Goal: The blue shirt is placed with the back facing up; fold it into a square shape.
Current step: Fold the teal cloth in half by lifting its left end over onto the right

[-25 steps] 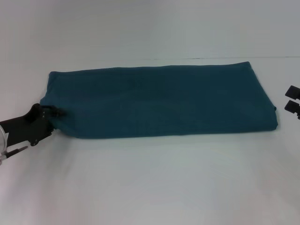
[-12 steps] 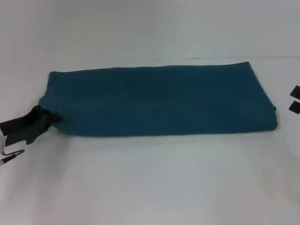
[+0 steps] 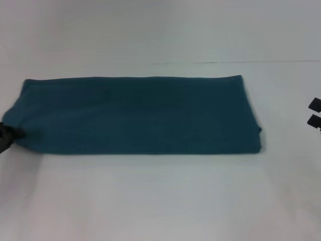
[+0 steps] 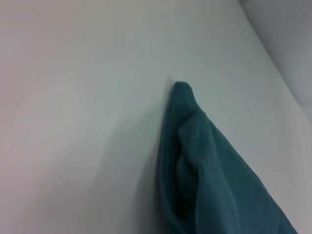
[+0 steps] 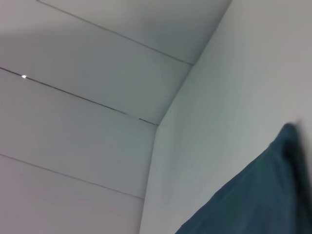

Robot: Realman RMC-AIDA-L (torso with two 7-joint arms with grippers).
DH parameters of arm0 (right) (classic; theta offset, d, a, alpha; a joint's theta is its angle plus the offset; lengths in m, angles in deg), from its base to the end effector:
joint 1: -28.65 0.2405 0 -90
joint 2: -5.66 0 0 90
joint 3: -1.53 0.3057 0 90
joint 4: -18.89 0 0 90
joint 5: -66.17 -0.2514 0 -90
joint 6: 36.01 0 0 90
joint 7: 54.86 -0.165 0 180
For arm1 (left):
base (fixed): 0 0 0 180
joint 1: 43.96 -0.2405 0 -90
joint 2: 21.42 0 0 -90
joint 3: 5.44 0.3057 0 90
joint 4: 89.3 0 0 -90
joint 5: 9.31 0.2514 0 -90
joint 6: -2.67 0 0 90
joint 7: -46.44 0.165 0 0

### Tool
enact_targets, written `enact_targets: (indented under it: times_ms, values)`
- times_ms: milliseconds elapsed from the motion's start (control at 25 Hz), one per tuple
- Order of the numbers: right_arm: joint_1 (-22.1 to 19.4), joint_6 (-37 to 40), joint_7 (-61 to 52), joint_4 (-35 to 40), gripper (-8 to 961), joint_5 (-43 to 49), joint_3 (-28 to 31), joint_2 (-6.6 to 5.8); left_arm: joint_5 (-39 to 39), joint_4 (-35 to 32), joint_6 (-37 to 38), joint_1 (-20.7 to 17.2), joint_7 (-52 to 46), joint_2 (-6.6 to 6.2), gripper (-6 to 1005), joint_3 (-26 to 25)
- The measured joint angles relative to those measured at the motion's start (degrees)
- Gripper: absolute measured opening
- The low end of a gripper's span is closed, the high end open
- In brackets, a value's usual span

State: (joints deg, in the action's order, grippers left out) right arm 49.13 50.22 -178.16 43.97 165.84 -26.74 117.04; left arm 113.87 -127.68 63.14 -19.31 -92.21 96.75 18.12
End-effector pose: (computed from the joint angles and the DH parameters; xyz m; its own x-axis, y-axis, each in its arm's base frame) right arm 0.4195 0.3528 0.0372 -0.2096 -0.6743 -0.7081 -0.9071 -0.1363 0.3982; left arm -0.4593 0.3957 0.0248 -0.2318 0.5975 0.7676 0.9643 0.2449 0.1006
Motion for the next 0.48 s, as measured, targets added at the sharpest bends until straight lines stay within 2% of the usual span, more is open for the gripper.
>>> enact_targets:
  times_ms: [200, 480]
  values:
    - [-0.5, -1.0, 0.3, 0.0, 700, 0.0, 0.0, 0.07, 1.9, -2.1, -0.3, -1.6, -0.3, -0.52, 45, -2.5]
    - [-0.7, -1.1, 0.6, 0.0, 700, 0.0, -0.2, 0.08, 2.4, -4.5, 1.6, -1.6, 1.0, -0.68, 45, -4.1]
